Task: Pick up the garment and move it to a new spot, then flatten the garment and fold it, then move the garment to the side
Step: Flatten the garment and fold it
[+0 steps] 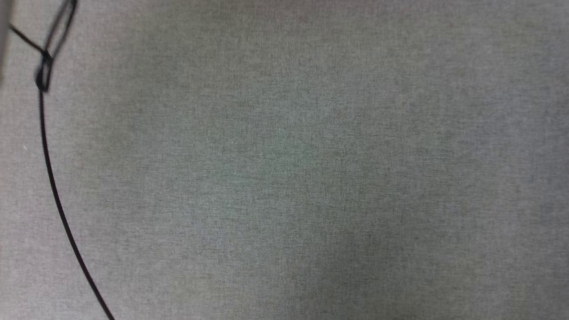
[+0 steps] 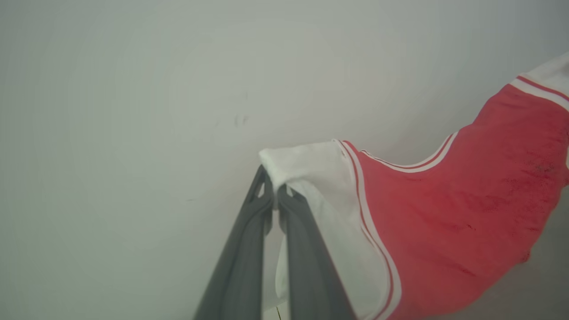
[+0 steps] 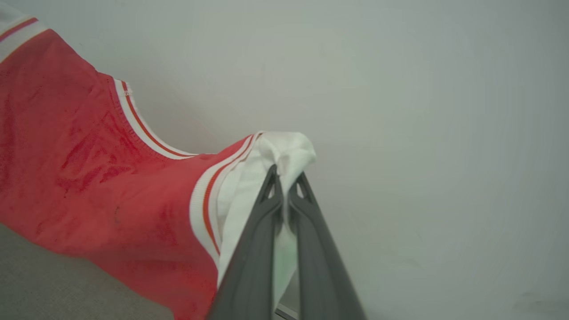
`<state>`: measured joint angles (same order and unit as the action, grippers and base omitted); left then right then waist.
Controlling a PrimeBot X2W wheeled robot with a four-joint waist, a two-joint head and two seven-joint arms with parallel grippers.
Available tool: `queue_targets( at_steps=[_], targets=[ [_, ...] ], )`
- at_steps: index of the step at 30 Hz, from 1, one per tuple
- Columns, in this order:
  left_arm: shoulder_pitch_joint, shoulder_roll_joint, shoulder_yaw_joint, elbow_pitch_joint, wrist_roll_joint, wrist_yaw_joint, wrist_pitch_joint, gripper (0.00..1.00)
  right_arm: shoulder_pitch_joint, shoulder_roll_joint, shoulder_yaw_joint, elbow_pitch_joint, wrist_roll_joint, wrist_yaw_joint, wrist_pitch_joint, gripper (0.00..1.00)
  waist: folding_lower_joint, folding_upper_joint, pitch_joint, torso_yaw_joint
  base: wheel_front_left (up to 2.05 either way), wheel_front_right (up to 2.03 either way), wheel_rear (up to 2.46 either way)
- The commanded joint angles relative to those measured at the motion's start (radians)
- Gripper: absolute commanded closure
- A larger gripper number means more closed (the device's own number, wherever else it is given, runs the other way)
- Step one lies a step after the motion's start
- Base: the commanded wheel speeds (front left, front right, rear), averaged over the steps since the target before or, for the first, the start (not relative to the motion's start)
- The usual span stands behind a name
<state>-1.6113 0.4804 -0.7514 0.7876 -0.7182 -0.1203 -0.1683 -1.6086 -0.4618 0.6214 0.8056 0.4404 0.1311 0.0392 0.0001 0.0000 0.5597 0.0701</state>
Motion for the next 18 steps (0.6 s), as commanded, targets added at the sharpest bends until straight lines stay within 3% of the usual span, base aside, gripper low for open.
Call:
queue_targets(
  at_steps=[1, 6, 16, 18],
  targets=[
    [0.069, 0.000, -0.018, -0.005, -0.005, -0.004, -0.025, 1.00, 0.060, 0.005, 0.015, 0.012, 0.038, -0.001, -0.024, 1.00, -0.0001, 0.0000, -0.027, -0.005, 0.00, 0.00, 0.00],
    [0.281, 0.008, -0.037, -0.058, -0.043, -0.006, -0.067, 1.00, 0.232, -0.026, 0.095, -0.025, 0.120, -0.001, -0.078, 1.00, -0.0001, 0.0000, -0.098, -0.009, 0.00, 0.00, 0.00],
    [0.725, 0.073, -0.068, -0.228, -0.099, 0.078, -0.087, 1.00, 0.575, -0.116, 0.235, -0.166, 0.241, -0.001, -0.125, 1.00, -0.0001, 0.0000, -0.240, -0.023, 0.00, 0.00, 0.00],
    [0.865, 0.091, -0.088, -0.285, -0.123, 0.108, -0.079, 1.00, 0.695, -0.167, 0.250, -0.217, 0.274, -0.001, -0.132, 1.00, -0.0001, 0.0000, -0.287, -0.023, 0.00, 0.00, 0.00]
  ],
)
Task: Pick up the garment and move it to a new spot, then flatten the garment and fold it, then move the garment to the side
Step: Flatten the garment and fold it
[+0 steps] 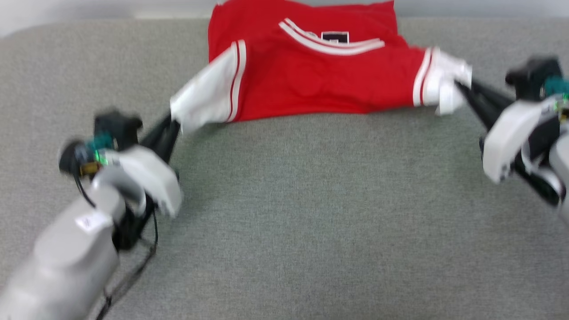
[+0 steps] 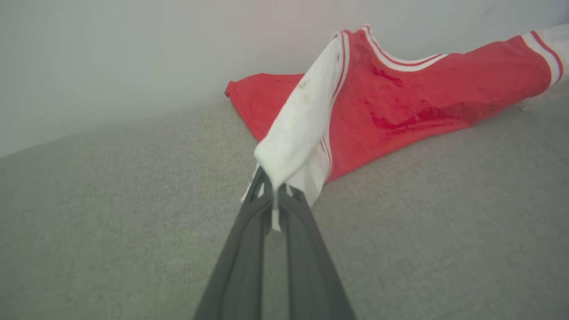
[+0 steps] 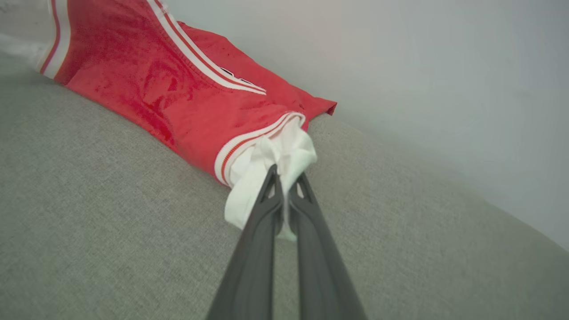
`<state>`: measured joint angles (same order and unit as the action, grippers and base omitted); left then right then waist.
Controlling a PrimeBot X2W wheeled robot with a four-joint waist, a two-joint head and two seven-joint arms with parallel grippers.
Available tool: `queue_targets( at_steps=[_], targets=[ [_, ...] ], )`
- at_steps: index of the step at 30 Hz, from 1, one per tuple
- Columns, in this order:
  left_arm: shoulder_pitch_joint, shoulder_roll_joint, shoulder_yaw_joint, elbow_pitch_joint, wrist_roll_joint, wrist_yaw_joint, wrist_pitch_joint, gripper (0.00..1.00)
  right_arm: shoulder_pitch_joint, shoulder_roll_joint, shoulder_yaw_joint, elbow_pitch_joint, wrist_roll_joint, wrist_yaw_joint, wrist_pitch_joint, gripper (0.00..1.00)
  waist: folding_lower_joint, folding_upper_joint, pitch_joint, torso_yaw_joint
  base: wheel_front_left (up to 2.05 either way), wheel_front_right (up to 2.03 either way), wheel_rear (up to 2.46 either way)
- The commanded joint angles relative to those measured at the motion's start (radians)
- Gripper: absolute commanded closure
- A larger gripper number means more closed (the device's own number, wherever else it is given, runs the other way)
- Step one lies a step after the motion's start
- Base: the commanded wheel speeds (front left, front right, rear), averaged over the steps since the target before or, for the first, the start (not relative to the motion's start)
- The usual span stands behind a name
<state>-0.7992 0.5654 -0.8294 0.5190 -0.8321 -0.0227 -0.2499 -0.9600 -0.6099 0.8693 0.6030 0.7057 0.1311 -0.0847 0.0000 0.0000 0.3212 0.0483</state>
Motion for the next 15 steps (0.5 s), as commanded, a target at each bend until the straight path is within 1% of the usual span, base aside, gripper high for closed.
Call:
queue_targets(
  at_steps=[1, 6, 8, 11, 15],
  targets=[
    [0.053, 0.006, -0.009, -0.016, -0.009, 0.011, 0.002, 1.00, 0.046, -0.019, 0.002, -0.015, 0.009, -0.001, -0.008, 1.00, 0.0000, 0.0000, -0.049, -0.002, 0.00, 0.00, 0.00],
    [0.262, 0.050, -0.021, -0.087, -0.067, 0.063, 0.007, 1.00, 0.250, -0.083, 0.010, -0.080, 0.044, -0.001, 0.004, 1.00, 0.0000, 0.0000, -0.130, -0.007, 0.00, 0.00, 0.00],
    [0.331, 0.074, -0.038, -0.099, -0.075, 0.075, 0.016, 1.00, 0.325, -0.108, 0.011, -0.100, 0.038, -0.001, 0.008, 1.00, 0.0000, 0.0000, -0.159, -0.006, 0.00, 0.00, 0.00],
    [0.415, 0.089, -0.050, -0.116, -0.092, 0.098, 0.018, 1.00, 0.436, -0.126, -0.016, -0.117, 0.040, -0.001, -0.002, 1.00, 0.0000, 0.0000, -0.202, -0.003, 0.00, 0.00, 0.00],
    [0.522, 0.113, -0.048, -0.148, -0.123, 0.142, 0.011, 1.00, 0.592, -0.148, -0.075, -0.154, 0.048, -0.001, -0.008, 1.00, 0.0000, 0.0000, -0.251, 0.003, 0.00, 0.00, 0.00]
  ],
)
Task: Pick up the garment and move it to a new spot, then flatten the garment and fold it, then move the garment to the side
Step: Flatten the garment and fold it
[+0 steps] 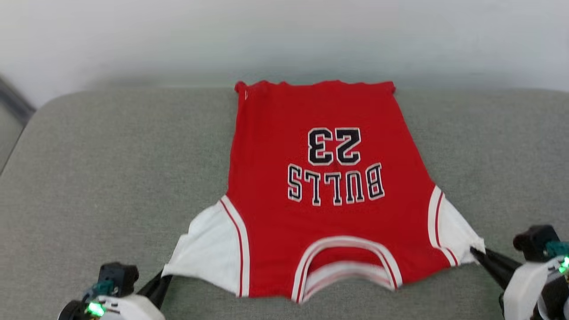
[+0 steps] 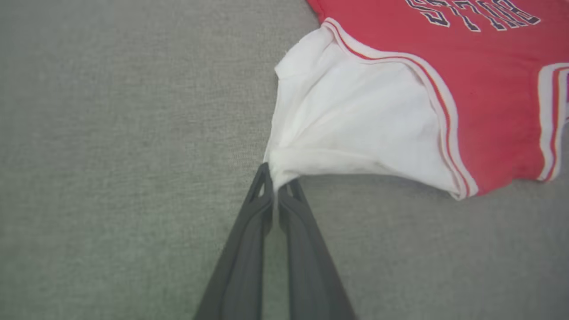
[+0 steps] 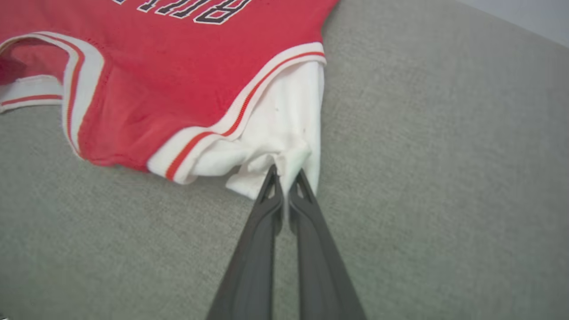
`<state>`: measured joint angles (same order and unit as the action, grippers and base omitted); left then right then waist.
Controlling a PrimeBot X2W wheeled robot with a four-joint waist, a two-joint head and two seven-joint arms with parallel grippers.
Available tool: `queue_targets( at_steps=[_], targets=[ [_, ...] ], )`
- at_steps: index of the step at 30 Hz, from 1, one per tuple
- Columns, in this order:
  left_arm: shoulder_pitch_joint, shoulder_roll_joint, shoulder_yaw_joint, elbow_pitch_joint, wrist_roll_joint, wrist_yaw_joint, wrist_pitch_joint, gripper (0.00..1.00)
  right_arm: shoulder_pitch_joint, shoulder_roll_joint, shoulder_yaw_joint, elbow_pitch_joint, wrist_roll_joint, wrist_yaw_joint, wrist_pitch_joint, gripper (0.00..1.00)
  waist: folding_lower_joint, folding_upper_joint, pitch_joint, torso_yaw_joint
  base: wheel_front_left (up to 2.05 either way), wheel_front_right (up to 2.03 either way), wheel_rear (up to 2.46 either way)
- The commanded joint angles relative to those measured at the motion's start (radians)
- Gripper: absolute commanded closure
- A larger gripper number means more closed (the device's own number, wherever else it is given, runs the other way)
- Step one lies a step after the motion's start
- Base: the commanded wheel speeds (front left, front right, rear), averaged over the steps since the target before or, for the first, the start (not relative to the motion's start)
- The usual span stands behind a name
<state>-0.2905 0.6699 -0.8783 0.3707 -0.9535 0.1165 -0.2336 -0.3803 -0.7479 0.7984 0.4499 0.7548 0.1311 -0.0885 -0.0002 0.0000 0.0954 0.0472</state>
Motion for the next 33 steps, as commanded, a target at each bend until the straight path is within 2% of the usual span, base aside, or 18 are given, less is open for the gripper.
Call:
queue_targets(
  at_steps=[1, 9, 14, 18, 19, 20, 27, 33],
  targets=[
    [0.040, 0.015, 0.002, -0.009, -0.010, 0.016, -0.006, 1.00, 0.049, -0.012, -0.018, -0.014, -0.005, -0.001, -0.002, 1.00, 0.0002, 0.0000, -0.037, 0.002, 0.00, 0.00, 0.00],
    [0.222, 0.082, 0.031, -0.131, -0.062, 0.112, -0.017, 1.00, 0.342, -0.041, -0.167, -0.165, -0.038, -0.001, 0.078, 1.00, 0.0002, 0.0000, -0.090, 0.005, 0.00, 0.00, 0.00],
    [0.290, 0.108, 0.033, -0.202, -0.079, 0.149, -0.019, 1.00, 0.506, -0.040, -0.261, -0.275, -0.035, -0.001, 0.188, 1.00, 0.0002, 0.0000, -0.092, 0.010, 0.00, 0.00, 0.00],
    [0.300, 0.117, 0.036, -0.236, -0.072, 0.168, -0.019, 1.00, 0.565, -0.030, -0.344, -0.345, -0.075, -0.001, 0.248, 0.99, 0.0002, 0.0000, -0.081, 0.013, 0.00, 0.00, 0.00],
    [0.294, 0.116, 0.036, -0.241, -0.070, 0.169, -0.019, 1.00, 0.569, -0.030, -0.356, -0.365, -0.092, -0.001, 0.266, 0.53, 0.0002, 0.0000, -0.078, 0.015, 0.00, 0.00, 0.00],
    [0.285, 0.115, 0.034, -0.248, -0.063, 0.171, -0.019, 1.00, 0.562, -0.027, -0.381, -0.385, -0.104, -0.001, 0.277, 0.00, 0.0002, 0.0000, -0.076, 0.016, 0.00, 0.00, 0.00],
    [0.227, 0.092, 0.033, -0.292, -0.020, 0.183, -0.021, 1.00, 0.458, -0.049, -0.547, -0.546, -0.174, -0.001, 0.368, 0.00, 0.0002, 0.0000, -0.043, 0.040, 0.00, 0.00, 0.00],
    [0.171, 0.080, 0.041, -0.341, 0.029, 0.193, -0.025, 1.00, 0.209, -0.066, -0.671, -0.626, -0.200, -0.001, 0.435, 0.00, 0.0002, 0.0000, 0.035, 0.086, 0.00, 0.00, 0.00]
  ],
)
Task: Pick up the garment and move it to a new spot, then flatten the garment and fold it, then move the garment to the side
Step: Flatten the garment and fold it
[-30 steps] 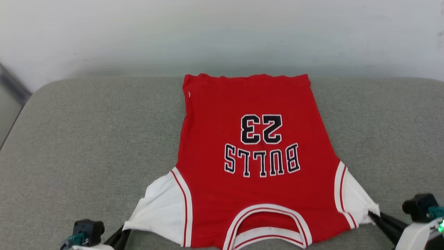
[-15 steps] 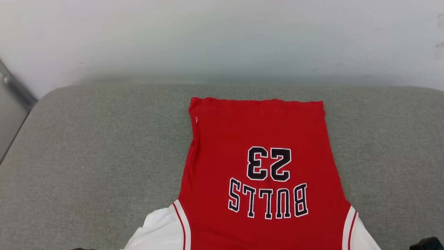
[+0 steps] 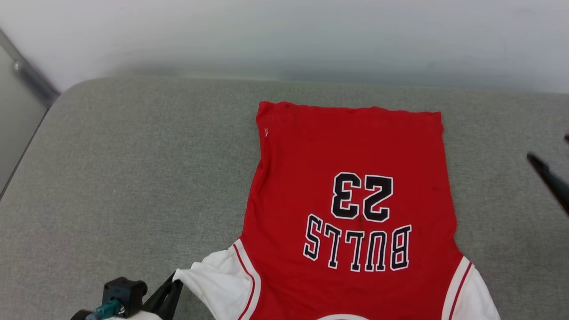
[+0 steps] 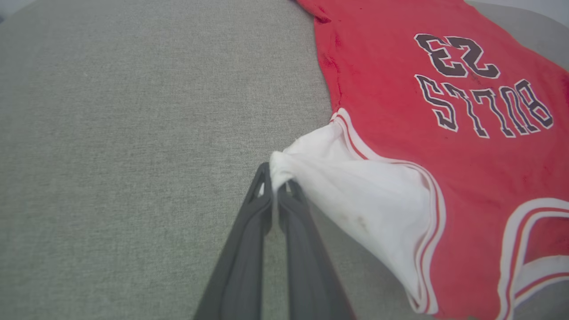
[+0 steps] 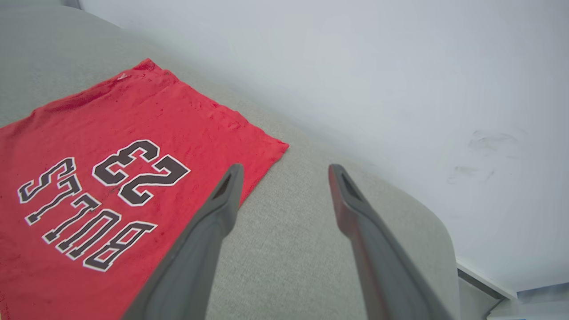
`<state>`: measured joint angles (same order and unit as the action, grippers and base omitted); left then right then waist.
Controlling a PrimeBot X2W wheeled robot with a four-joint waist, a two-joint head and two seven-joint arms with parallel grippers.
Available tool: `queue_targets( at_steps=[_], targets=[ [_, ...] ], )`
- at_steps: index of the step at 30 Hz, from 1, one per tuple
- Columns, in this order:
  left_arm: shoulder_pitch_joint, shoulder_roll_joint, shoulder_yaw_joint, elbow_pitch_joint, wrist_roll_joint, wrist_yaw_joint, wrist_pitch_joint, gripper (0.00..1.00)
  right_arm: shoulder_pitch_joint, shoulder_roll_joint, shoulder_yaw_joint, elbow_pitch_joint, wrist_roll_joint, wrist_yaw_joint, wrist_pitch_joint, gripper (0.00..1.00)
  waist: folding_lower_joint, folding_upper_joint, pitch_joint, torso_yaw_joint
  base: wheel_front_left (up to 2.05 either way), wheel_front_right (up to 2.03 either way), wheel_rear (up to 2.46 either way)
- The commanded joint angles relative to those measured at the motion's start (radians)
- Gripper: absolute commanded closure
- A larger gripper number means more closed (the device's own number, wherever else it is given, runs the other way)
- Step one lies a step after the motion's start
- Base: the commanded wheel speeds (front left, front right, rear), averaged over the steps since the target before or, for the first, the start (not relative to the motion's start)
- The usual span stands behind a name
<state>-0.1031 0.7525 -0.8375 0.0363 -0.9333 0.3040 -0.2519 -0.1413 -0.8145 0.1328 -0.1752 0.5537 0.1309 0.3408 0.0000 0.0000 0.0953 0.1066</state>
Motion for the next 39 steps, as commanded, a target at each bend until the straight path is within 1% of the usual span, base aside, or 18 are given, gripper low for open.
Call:
queue_targets(
  at_steps=[1, 4, 7, 10, 15, 18, 20, 22, 26, 30, 35, 37, 38, 39],
  targets=[
    [-0.030, -0.006, 0.001, -0.015, 0.019, 0.005, -0.006, 1.00, -0.088, -0.003, -0.013, 0.005, 0.001, -0.001, 0.019, 0.00, 0.0000, 0.0000, 0.055, 0.037, 0.00, 0.00, 0.00],
    [-0.070, -0.021, 0.000, -0.039, 0.049, 0.006, -0.007, 1.00, -0.267, -0.015, -0.011, 0.043, 0.010, -0.001, 0.087, 0.00, 0.0000, 0.0000, 0.117, 0.068, 0.00, 0.00, 0.00],
    [-0.110, -0.041, -0.001, -0.060, 0.075, 0.004, -0.008, 1.00, -0.444, -0.012, 0.031, 0.114, 0.028, -0.001, 0.195, 0.00, 0.0000, 0.0000, 0.181, 0.103, 0.00, 0.00, 0.00],
    [-0.142, -0.063, 0.006, -0.077, 0.098, 0.000, -0.009, 1.00, -0.605, -0.013, 0.087, 0.201, 0.053, -0.001, 0.358, 0.00, 0.0000, 0.0000, 0.246, 0.135, 0.00, 0.00, 0.00],
    [-0.180, -0.094, 0.018, -0.098, 0.132, -0.004, -0.012, 1.00, -0.818, 0.021, 0.150, 0.333, 0.126, -0.001, 0.668, 0.00, 0.0000, 0.0000, 0.344, 0.181, 0.00, 0.00, 0.00],
    [-0.200, -0.114, 0.027, -0.104, 0.150, -0.009, -0.013, 1.00, -0.898, 0.044, 0.167, 0.401, 0.119, 0.000, 0.808, 0.00, 0.0000, 0.0000, 0.389, 0.201, 0.00, 0.00, 0.00],
    [-0.210, -0.127, 0.032, -0.109, 0.162, -0.012, -0.014, 1.00, -0.936, 0.047, 0.176, 0.431, 0.093, 0.000, 0.875, 0.00, 0.0000, 0.0000, 0.418, 0.212, 0.00, 0.00, 0.00],
    [-0.218, -0.137, 0.043, -0.115, 0.172, -0.013, -0.014, 1.00, -0.958, 0.061, 0.165, 0.466, 0.066, 0.000, 0.921, 0.00, 0.0000, 0.0000, 0.446, 0.223, 0.00, 0.00, 0.00],
    [-0.230, -0.157, 0.059, -0.131, 0.197, -0.022, -0.015, 1.00, -0.970, 0.083, 0.136, 0.524, 0.013, 0.000, 0.959, 0.00, 0.0000, 0.0000, 0.496, 0.241, 0.00, 0.00, 0.00],
    [-0.235, -0.176, 0.068, -0.140, 0.221, -0.027, -0.015, 1.00, -0.912, 0.091, 0.128, 0.560, -0.020, 0.000, 0.979, 0.00, 0.0000, 0.0000, 0.526, 0.256, 0.00, 0.00, 0.00],
    [-0.235, -0.187, 0.075, -0.144, 0.238, -0.036, -0.015, 1.00, -0.822, 0.106, 0.150, 0.572, -0.021, 0.000, 1.000, 0.00, 0.0000, 0.0000, 0.538, 0.260, 0.00, 0.00, 0.00],
    [-0.236, -0.191, 0.077, -0.142, 0.243, -0.039, -0.015, 1.00, -0.795, 0.111, 0.143, 0.572, -0.014, 0.000, 1.001, 0.00, 0.0000, 0.0000, 0.541, 0.262, 0.00, 0.00, 0.00],
    [-0.235, -0.192, 0.077, -0.140, 0.245, -0.040, -0.014, 1.00, -0.788, 0.112, 0.138, 0.569, -0.014, 0.000, 0.999, 0.16, 0.0000, 0.0000, 0.542, 0.262, 0.00, 0.00, 0.00],
    [-0.234, -0.194, 0.078, -0.138, 0.246, -0.042, -0.014, 1.00, -0.786, 0.108, 0.139, 0.560, -0.017, 0.000, 0.993, 0.97, 0.0000, 0.0000, 0.542, 0.261, 0.00, 0.00, 0.00]
  ],
)
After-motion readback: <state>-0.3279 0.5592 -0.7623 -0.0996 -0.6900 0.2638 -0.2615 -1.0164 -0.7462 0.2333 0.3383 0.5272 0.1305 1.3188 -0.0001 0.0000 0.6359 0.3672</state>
